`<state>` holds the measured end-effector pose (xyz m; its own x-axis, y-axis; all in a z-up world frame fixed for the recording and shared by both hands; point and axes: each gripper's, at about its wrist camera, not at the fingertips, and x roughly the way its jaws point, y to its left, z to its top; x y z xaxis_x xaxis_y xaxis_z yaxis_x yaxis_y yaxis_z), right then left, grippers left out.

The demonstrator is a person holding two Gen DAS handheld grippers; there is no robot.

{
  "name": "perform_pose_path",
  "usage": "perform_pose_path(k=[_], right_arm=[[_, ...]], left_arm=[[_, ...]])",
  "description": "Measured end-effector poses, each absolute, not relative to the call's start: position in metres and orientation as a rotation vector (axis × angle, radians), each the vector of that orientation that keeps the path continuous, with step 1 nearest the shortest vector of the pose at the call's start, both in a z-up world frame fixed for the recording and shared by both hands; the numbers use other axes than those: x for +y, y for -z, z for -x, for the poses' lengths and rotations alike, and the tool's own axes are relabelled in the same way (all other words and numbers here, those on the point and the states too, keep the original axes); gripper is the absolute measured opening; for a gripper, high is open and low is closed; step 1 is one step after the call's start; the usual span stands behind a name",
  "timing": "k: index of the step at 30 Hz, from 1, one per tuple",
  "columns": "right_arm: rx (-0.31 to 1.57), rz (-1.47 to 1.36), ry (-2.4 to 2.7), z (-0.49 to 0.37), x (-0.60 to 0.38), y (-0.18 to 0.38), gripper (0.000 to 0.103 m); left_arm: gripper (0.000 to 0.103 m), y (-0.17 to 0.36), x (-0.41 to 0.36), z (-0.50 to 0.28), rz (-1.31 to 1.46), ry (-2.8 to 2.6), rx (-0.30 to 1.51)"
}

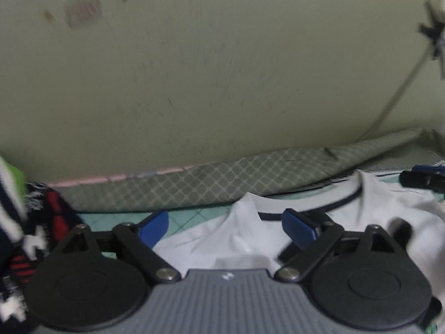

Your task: Fold small clothes

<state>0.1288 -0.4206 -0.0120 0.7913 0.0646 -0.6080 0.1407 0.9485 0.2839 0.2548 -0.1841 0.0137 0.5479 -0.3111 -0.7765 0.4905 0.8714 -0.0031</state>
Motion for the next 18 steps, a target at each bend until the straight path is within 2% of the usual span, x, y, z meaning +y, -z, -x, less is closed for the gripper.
perform_pose_path(k=[2,3,4,6,7,8,9,10,11,14,18], right_arm=[[0.696,-0.329,0.037,-0.151,-0.422,0.025,0.074],[0.711,-0.325,0.036,-0.159,-0.423,0.030,0.074],[0.727,-0.322,0.034,-0.168,-0.423,0.035,0.074],[0.755,-0.327,0.014,-0.179,-0.421,0.043,0.073],[0.762,-0.324,-0.001,-0.182,-0.419,0.046,0.068],[0.774,-0.307,-0.018,-0.185,-0.417,0.047,0.048],[0.784,-0.282,-0.028,-0.186,-0.413,0.048,0.033],[0.787,-0.250,-0.023,-0.186,-0.410,0.047,0.018],[0.776,-0.222,-0.006,-0.183,-0.408,0.045,0.011],[0.717,-0.200,0.001,-0.163,-0.405,0.029,0.006],[0.617,-0.151,-0.010,-0.117,-0.393,-0.003,0.005]], left_arm=[[0.083,0.000,-0.191,-0.267,-0.226,0.463,0.904],[0.071,0.005,-0.191,-0.269,-0.222,0.465,0.922],[0.053,0.010,-0.193,-0.273,-0.214,0.474,0.949],[0.038,0.021,-0.193,-0.274,-0.195,0.490,0.995],[0.027,0.021,-0.193,-0.269,-0.206,0.481,0.965],[0.019,0.021,-0.193,-0.265,-0.219,0.486,0.957],[0.012,0.020,-0.192,-0.260,-0.223,0.490,0.954],[0.010,0.017,-0.190,-0.255,-0.219,0.495,0.946],[0.009,0.013,-0.189,-0.250,-0.215,0.500,0.934],[0.009,-0.006,-0.180,-0.226,-0.203,0.514,0.879],[0.009,-0.036,-0.169,-0.190,-0.183,0.541,0.800]])
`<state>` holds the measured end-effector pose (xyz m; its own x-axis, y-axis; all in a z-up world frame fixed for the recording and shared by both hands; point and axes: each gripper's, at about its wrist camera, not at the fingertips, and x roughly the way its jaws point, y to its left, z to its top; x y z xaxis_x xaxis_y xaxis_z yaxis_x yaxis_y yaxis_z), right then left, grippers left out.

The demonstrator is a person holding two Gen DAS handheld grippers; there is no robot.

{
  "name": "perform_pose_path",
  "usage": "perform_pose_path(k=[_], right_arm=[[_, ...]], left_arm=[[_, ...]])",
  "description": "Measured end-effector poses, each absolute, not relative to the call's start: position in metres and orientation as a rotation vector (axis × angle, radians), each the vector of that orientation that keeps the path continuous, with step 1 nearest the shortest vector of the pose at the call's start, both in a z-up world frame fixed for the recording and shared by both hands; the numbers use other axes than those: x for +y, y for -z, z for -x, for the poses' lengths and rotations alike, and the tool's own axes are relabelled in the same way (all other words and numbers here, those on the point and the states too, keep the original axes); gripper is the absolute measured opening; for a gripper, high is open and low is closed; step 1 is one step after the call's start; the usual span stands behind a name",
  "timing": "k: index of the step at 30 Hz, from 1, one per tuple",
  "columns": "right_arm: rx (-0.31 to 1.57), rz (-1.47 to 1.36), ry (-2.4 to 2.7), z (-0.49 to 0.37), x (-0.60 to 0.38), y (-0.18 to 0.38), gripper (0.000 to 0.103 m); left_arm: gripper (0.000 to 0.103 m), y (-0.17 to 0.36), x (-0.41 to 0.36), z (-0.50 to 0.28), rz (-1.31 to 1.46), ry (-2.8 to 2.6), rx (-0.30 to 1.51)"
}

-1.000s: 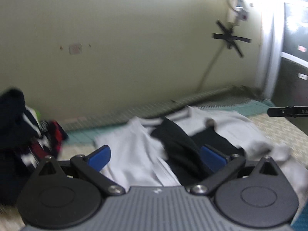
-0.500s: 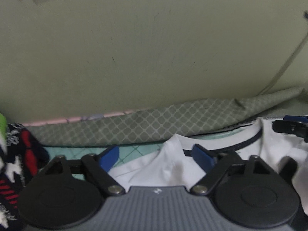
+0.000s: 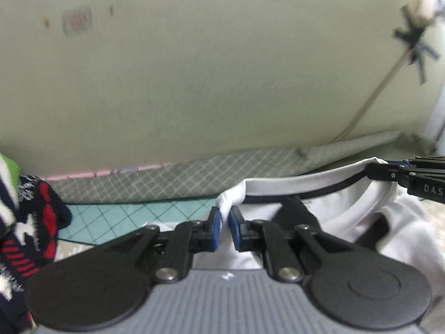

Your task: Fold small clothes

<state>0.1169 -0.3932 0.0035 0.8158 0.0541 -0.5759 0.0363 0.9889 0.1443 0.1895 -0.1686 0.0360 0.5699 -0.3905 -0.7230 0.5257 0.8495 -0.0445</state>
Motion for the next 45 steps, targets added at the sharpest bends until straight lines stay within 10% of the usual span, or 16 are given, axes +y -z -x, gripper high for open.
perform_pose_path(k=[24,30,32,37,42,44,45], right_arm=[[0.397,-0.068,0.046,0.169,-0.292,0.023,0.005],[0.502,-0.112,-0.026,0.178,-0.292,0.041,0.013],[0.457,-0.146,-0.055,0.188,-0.301,0.032,0.034],[0.280,-0.215,0.068,0.198,-0.338,-0.011,0.051],[0.231,-0.324,0.204,0.176,-0.381,-0.024,0.064],[0.310,-0.371,0.199,0.155,-0.391,-0.015,0.057],[0.353,-0.408,0.181,0.148,-0.397,-0.008,0.049]], left_arm=[[0.015,-0.024,-0.053,0.042,-0.098,0.679,0.751],[0.047,-0.040,-0.022,0.049,-0.034,0.726,0.725],[0.051,-0.054,-0.008,0.052,-0.013,0.708,0.662],[0.092,-0.068,0.008,0.017,0.018,0.533,0.621],[0.091,-0.043,-0.006,-0.022,0.073,0.569,0.757],[0.078,-0.031,-0.017,-0.027,0.065,0.579,0.802],[0.051,-0.026,-0.022,-0.031,0.061,0.595,0.830]])
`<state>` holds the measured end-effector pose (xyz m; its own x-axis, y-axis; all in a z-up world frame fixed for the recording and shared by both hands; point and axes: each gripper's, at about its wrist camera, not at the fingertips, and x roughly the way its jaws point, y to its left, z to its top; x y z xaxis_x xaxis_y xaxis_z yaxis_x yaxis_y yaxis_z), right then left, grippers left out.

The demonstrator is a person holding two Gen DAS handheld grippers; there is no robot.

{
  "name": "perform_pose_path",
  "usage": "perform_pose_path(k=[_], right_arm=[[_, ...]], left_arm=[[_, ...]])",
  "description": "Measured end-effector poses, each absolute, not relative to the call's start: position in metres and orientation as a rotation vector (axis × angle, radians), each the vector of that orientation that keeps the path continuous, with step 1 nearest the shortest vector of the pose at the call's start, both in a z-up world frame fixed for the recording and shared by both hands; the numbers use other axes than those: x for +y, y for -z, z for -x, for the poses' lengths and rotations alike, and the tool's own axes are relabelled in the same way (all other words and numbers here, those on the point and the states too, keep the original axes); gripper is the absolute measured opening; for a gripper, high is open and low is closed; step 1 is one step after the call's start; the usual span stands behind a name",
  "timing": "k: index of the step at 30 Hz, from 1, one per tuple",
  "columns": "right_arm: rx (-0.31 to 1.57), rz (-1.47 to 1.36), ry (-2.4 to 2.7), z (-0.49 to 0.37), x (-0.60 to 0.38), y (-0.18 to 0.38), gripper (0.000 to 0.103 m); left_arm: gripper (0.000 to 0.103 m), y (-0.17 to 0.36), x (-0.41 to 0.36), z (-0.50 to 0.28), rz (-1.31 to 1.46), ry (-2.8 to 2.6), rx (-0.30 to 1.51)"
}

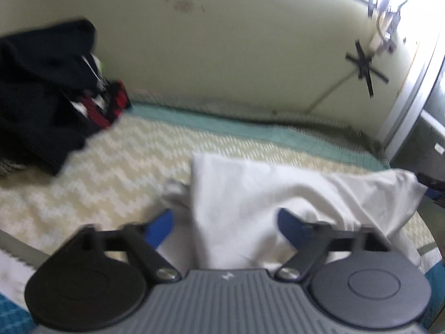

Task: Fold small clothes
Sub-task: 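Fold the lifted white cloth over onto the bed with both grippers and release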

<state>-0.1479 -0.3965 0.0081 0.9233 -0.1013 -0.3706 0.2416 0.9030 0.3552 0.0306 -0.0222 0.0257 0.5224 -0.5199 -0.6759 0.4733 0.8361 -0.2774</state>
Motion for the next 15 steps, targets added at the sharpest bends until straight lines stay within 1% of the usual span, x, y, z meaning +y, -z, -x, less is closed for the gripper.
perform_pose_path(k=[1,2,3,7,10,12,14,15], right_arm=[[0.402,-0.445,0.168,0.141,-0.400,-0.001,0.024],[0.438,-0.469,0.174,0.138,-0.399,0.004,0.007],[0.449,-0.485,0.176,0.139,-0.398,0.007,0.007],[0.369,-0.530,0.141,0.174,-0.388,-0.001,0.005],[0.337,-0.522,0.150,0.199,-0.376,0.002,0.005],[0.368,-0.516,0.193,0.203,-0.372,0.017,0.005],[0.448,-0.526,0.247,0.199,-0.372,0.040,0.006],[0.492,-0.519,0.274,0.194,-0.371,0.052,0.006]], left_arm=[[0.023,-0.021,-0.025,-0.033,0.058,0.612,0.858],[0.011,-0.021,-0.028,-0.037,0.054,0.619,0.878],[0.008,-0.024,-0.028,-0.038,0.054,0.624,0.879],[0.008,-0.055,0.000,-0.050,0.132,0.648,0.854],[0.008,-0.062,0.012,-0.055,0.137,0.632,0.862],[0.008,-0.049,0.007,-0.058,0.106,0.613,0.907],[0.009,-0.025,-0.005,-0.061,0.054,0.578,0.977],[0.014,-0.012,-0.011,-0.060,0.025,0.556,1.006]])
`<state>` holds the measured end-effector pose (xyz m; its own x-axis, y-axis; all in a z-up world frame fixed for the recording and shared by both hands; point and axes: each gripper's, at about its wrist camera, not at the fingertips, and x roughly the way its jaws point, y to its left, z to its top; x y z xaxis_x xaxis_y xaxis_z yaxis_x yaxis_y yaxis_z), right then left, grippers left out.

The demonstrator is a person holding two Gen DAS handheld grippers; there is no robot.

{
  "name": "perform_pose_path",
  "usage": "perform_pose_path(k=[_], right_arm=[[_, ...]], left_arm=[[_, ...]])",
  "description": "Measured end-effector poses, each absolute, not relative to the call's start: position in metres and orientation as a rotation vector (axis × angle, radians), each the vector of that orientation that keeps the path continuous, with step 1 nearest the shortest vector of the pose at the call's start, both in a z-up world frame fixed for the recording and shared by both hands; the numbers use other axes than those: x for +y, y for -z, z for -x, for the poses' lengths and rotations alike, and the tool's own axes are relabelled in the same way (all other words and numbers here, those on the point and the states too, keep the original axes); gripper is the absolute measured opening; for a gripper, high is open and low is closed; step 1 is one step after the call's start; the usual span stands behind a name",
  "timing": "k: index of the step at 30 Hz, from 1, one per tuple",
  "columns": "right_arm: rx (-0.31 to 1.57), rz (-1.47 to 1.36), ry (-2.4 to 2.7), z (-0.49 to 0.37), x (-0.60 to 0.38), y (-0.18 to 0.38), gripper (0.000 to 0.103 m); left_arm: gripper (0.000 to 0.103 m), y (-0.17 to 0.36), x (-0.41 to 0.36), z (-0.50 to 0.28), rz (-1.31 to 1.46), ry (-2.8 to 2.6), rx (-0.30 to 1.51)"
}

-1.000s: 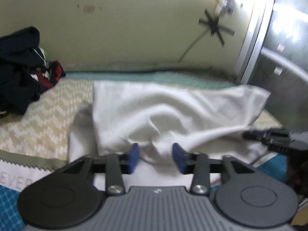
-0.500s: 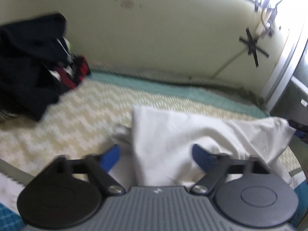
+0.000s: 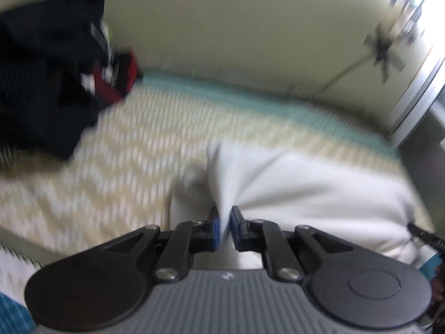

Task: Fold small clothes
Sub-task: 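Fold the lifted white cloth over onto the bed with both grippers and release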

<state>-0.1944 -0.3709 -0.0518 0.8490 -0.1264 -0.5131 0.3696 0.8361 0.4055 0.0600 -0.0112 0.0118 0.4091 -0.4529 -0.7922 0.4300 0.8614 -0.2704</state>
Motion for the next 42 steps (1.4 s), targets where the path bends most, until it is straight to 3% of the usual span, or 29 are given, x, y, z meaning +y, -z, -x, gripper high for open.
perform_pose_path(k=[2,3,4,5,6,8,14,18,22,23,25,31,35,39,42], right_arm=[[0.480,-0.482,0.275,0.195,-0.365,0.059,0.008],[0.493,-0.459,0.273,0.194,-0.363,0.056,0.010],[0.486,-0.444,0.265,0.195,-0.363,0.051,0.019],[0.456,-0.435,0.263,0.199,-0.363,0.045,0.042],[0.419,-0.424,0.269,0.203,-0.365,0.037,0.055],[0.342,-0.391,0.293,0.211,-0.366,0.020,0.059],[0.271,-0.335,0.188,0.173,-0.345,-0.017,0.058],[0.304,-0.271,0.081,0.118,-0.312,-0.015,0.057],[0.453,-0.245,0.037,0.074,-0.296,0.010,0.057],[0.505,-0.220,0.051,0.067,-0.295,0.018,0.052],[0.576,-0.118,0.070,0.069,-0.290,0.038,0.041],[0.540,0.097,0.092,0.114,-0.269,0.055,0.041],[0.538,0.104,0.108,0.118,-0.266,0.052,0.044],[0.449,-0.014,0.028,0.120,-0.260,0.027,0.045],[0.435,-0.024,-0.084,0.113,-0.237,0.014,0.045]], left_arm=[[0.018,-0.005,-0.013,-0.050,-0.001,0.542,0.972],[0.031,-0.008,-0.013,-0.046,-0.013,0.537,0.958],[0.039,-0.013,-0.010,-0.043,-0.014,0.533,0.938],[0.041,-0.021,-0.003,-0.039,0.000,0.530,0.903],[0.042,-0.032,0.005,-0.036,0.022,0.525,0.862],[0.044,-0.056,0.019,-0.031,0.077,0.522,0.781],[0.050,-0.083,-0.015,-0.033,0.100,0.613,0.663],[0.051,-0.050,-0.067,-0.037,-0.012,0.625,0.703],[0.052,-0.009,-0.083,-0.031,-0.091,0.591,0.777],[0.053,-0.001,-0.082,-0.026,-0.117,0.585,0.765],[0.053,0.002,-0.079,-0.014,-0.166,0.586,0.735],[0.056,0.005,-0.091,-0.005,-0.281,0.552,0.692],[0.060,0.000,-0.080,-0.010,-0.204,0.592,0.709],[0.081,-0.014,-0.047,-0.016,0.003,0.629,0.681],[0.081,-0.020,-0.027,-0.025,0.124,0.629,0.673]])
